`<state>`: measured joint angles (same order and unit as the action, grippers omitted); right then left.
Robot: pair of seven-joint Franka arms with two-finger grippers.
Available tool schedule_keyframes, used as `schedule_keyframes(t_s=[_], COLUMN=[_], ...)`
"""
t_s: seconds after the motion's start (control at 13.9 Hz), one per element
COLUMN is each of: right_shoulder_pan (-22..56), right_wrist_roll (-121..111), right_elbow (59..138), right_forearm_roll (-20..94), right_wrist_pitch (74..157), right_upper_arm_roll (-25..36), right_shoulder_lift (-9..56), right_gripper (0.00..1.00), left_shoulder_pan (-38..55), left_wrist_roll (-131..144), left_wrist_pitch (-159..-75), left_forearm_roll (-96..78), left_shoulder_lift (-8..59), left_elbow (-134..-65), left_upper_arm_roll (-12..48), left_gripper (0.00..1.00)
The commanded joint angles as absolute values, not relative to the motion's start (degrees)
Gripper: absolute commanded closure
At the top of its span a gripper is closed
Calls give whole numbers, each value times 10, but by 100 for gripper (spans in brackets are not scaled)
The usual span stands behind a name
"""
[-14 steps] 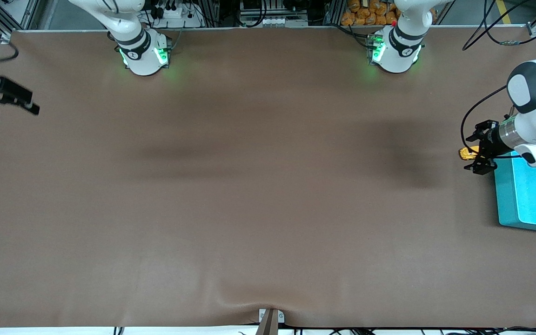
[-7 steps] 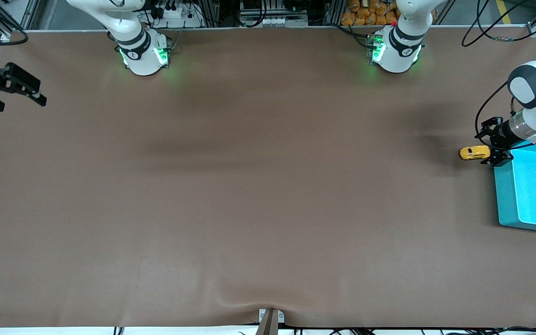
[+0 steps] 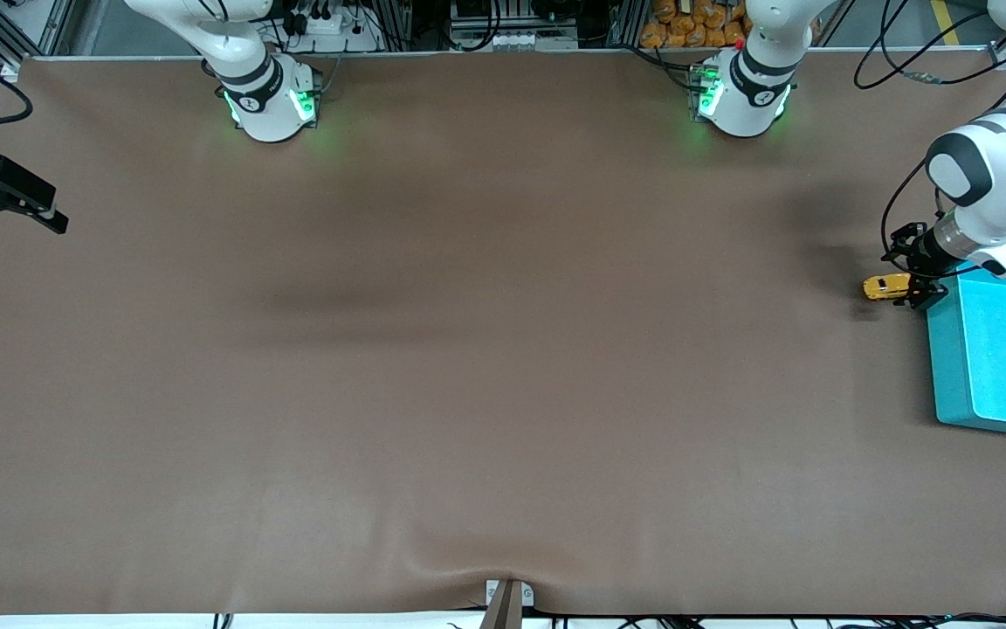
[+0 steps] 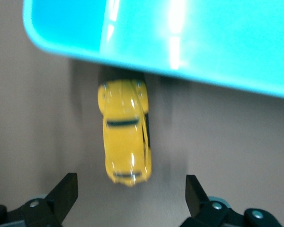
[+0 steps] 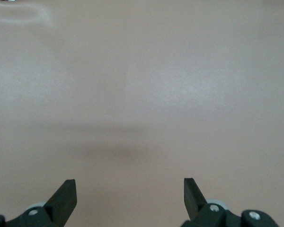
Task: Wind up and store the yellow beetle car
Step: 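Lift the car with the left gripper and carry it over the bin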
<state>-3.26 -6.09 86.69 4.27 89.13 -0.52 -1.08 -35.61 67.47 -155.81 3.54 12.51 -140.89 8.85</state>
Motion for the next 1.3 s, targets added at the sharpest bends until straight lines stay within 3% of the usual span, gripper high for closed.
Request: schedule_keyframes(t_s=[0.0, 0.58, 0.65, 0.72, 0.79, 1.08, 1.22], right_shoulder_pan=[-25, -12, -9, -9, -8, -2, -2], right_wrist_roll=[-65, -61, -61, -61, -61, -60, -60], right_elbow=[851, 847, 847, 846, 846, 846, 846], right_forearm_roll=[35, 28, 28, 28, 27, 16, 15], right_wrist_pitch=[886, 885, 886, 886, 886, 886, 886], right_upper_arm_roll=[2, 4, 6, 9, 9, 9, 12], right_shoulder_lift=[-4, -5, -5, -5, -5, -5, -5], right_gripper=[0, 0, 0, 0, 0, 0, 0], left_shoulder_pan=[-374, -379, -382, -383, -382, -379, -379], left_wrist_roll=[671, 671, 671, 671, 671, 664, 665], left_wrist_pitch=[-1608, -1643, -1644, -1644, -1643, -1615, -1552], left_forearm_roll=[61, 62, 62, 62, 64, 72, 71], left_shoulder_lift=[155, 188, 191, 191, 189, 152, 116], left_elbow=[-1409, -1400, -1396, -1396, -1396, -1400, -1396], left_upper_arm_roll=[93, 87, 87, 88, 88, 98, 145], left_gripper=[0, 0, 22, 80, 100, 100, 100])
